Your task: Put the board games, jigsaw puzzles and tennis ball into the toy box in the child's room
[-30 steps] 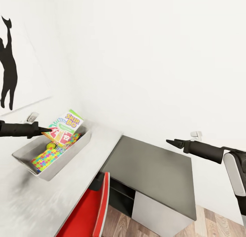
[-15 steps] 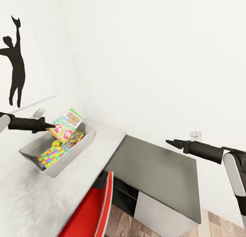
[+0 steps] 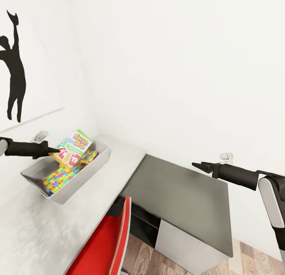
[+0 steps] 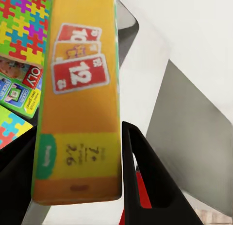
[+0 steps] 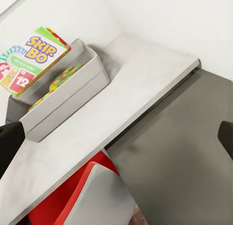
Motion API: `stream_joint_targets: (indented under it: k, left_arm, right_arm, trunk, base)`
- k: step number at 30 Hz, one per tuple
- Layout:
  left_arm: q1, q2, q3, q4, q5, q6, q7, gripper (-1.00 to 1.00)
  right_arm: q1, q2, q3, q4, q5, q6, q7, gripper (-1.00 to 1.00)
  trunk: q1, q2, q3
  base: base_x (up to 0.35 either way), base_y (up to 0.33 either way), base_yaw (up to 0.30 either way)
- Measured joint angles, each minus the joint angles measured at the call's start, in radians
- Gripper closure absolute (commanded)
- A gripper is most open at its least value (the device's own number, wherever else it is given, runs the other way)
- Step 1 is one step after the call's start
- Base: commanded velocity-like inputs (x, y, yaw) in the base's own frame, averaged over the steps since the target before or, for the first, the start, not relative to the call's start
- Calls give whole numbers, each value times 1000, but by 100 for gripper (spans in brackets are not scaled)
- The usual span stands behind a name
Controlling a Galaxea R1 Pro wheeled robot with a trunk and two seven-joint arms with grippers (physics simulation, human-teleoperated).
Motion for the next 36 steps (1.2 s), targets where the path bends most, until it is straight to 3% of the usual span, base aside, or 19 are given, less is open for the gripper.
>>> stream_joint_targets:
  k: [5, 12, 36]
  left_arm:
    - [0, 1, 0, 4, -23, -17, -22, 100]
    - [-3, 1, 1, 5, -27, -28, -24, 100]
    - [-1, 1, 2, 5, -98, -61, -25, 100]
  right_arm:
    - [0, 0, 1, 0, 0, -1, 0, -100]
    - [0, 0, 1, 0, 0, -3, 0, -100]
    - [2, 0, 2, 0, 1, -15, 2, -100]
  trunk:
    - [0, 0, -8]
    - [0, 0, -19]
    - [0, 0, -42]
  base:
    - [0, 0, 0]
    - [0, 0, 0]
    - [0, 0, 0]
